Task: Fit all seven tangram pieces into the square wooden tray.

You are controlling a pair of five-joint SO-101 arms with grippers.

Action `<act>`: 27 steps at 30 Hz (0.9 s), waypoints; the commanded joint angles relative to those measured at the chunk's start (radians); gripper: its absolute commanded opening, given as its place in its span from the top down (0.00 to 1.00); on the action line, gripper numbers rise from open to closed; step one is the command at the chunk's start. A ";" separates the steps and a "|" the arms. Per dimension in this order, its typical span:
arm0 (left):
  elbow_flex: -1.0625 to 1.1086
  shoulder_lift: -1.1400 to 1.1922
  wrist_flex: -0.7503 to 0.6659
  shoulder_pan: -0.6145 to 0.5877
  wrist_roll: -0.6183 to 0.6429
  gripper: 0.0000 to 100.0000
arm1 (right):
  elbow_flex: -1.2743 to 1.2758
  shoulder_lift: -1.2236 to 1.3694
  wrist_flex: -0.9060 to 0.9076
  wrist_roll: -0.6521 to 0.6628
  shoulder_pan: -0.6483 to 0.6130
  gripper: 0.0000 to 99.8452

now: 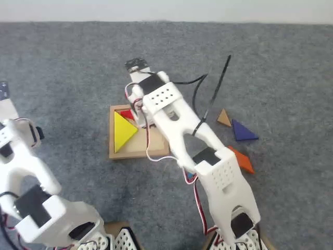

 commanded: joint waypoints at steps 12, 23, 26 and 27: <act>-0.051 -0.038 -0.005 -0.003 -0.018 0.80 | 0.006 -0.012 -0.001 0.470 0.047 0.97; -0.077 -0.031 -0.002 0.002 -0.018 0.80 | 0.018 0.001 0.010 0.603 0.110 0.96; -0.077 -0.032 0.002 0.002 -0.018 0.80 | 0.066 0.001 0.012 0.603 0.105 0.89; -0.076 -0.034 0.002 0.002 -0.018 0.80 | 0.091 0.001 0.002 0.605 0.105 0.86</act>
